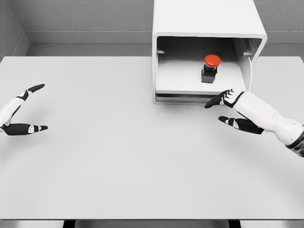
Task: Slide open multi-storey tabletop storage cabinets and put open load switch and slide close multi-storey tabletop storage cabinets
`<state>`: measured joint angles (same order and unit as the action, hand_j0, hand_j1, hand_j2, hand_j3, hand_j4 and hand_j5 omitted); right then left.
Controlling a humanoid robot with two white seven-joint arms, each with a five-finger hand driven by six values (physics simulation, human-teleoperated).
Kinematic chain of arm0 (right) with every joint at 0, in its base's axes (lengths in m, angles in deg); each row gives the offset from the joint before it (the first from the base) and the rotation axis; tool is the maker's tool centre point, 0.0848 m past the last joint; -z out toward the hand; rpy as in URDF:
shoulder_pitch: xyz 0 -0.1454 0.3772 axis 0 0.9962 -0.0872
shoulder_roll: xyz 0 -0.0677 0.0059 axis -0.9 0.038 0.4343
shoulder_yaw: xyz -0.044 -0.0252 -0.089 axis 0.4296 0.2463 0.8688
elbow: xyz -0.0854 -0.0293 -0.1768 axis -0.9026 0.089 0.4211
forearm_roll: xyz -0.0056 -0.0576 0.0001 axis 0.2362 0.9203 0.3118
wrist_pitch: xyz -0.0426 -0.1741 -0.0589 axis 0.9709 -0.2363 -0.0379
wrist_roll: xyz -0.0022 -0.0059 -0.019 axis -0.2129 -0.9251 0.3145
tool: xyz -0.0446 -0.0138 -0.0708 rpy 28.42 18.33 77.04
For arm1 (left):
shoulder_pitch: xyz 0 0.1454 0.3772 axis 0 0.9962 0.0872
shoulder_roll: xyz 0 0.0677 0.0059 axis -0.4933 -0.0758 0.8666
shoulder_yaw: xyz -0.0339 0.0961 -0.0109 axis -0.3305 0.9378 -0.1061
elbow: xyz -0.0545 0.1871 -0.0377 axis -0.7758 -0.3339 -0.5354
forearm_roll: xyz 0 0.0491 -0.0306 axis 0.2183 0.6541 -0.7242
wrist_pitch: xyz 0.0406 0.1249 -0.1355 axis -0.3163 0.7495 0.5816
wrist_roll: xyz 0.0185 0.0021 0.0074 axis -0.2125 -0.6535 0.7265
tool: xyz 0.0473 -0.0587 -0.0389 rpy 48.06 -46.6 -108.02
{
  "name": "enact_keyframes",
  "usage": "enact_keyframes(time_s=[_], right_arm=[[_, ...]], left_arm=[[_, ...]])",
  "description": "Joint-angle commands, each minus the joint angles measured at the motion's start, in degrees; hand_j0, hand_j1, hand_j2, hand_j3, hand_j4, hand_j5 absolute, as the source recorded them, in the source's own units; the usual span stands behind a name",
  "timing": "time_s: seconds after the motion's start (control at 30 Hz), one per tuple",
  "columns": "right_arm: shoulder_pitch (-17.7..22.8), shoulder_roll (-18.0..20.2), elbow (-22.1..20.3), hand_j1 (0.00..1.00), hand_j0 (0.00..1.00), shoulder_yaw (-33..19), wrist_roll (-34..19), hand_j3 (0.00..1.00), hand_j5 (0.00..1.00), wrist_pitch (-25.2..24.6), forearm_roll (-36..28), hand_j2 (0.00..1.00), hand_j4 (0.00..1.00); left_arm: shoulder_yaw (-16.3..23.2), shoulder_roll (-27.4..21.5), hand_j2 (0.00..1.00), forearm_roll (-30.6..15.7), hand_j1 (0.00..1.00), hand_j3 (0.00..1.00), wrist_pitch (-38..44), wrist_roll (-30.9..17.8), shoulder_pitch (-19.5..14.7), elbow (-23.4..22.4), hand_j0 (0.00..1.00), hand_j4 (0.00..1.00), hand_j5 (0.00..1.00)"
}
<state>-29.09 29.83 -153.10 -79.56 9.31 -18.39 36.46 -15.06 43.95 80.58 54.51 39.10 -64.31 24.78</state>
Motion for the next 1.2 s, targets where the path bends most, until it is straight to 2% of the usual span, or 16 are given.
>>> enact_keyframes(time_s=[0.0,0.37,0.43,0.57,0.7,0.83,0.97,1.0,1.07,1.17], right_arm=[[-0.1,-0.4,0.8,0.68,0.68,0.9,-0.1,0.68,0.68,-0.1,-0.2,0.68,0.68],[-3.7,-0.8,4.6,0.69,0.69,3.2,-0.1,0.69,0.69,-0.1,0.2,0.69,0.69],[-4.8,-2.1,6.0,0.7,0.7,3.2,-0.1,0.7,0.7,-0.1,0.8,0.7,0.7],[-4.9,-2.2,6.2,0.7,0.7,3.2,-0.1,0.7,0.7,-0.1,0.9,0.7,0.7],[-7.8,-2.2,9.0,0.73,0.73,5.0,-0.1,0.73,0.73,-0.1,1.0,0.73,0.73],[-8.2,-2.1,9.3,0.73,0.73,5.0,-0.1,0.73,0.73,-0.1,1.0,0.73,0.73],[-7.6,-1.4,8.8,0.73,0.73,4.8,0.0,0.73,0.73,-0.1,0.7,0.73,0.73],[-7.2,-0.4,8.4,0.73,0.73,4.4,0.1,0.73,0.73,-0.1,0.4,0.73,0.73],[-5.4,4.4,6.7,0.73,0.73,4.0,0.6,0.73,0.73,-0.1,-0.9,0.73,0.73],[-3.3,5.1,6.6,0.74,0.74,0.8,0.6,0.74,0.74,-0.1,-1.6,0.74,0.74]], left_arm=[[0.0,0.0,1.0,-0.5,1.0,1.0,0.1,0.0,0.0,0.0,1.0,1.0,1.0],[0.0,0.2,1.0,-0.6,1.0,1.0,0.1,0.0,0.1,0.1,1.0,1.0,1.0],[0.0,0.3,1.0,-0.5,1.0,1.0,0.1,0.0,0.0,0.0,1.0,1.0,1.0],[0.0,0.2,1.0,-0.5,1.0,1.0,0.1,0.0,0.0,0.1,1.0,1.0,1.0],[0.0,0.2,1.0,-0.6,1.0,1.0,0.1,0.0,0.1,0.1,1.0,1.0,1.0],[0.0,0.3,1.0,-0.6,1.0,1.0,0.1,0.0,0.1,0.1,1.0,1.0,1.0],[0.0,0.2,1.0,-0.6,1.0,1.0,0.1,0.0,0.4,0.1,1.0,1.0,1.0],[-0.1,0.2,1.0,-0.6,1.0,1.0,0.1,0.0,0.4,0.1,1.0,1.0,1.0],[-0.1,0.2,1.0,-0.6,1.0,1.0,0.1,0.0,0.5,0.1,1.0,1.0,1.0],[-0.1,0.2,1.0,-0.6,1.0,1.0,0.1,0.0,0.5,0.1,1.0,1.0,1.0]])
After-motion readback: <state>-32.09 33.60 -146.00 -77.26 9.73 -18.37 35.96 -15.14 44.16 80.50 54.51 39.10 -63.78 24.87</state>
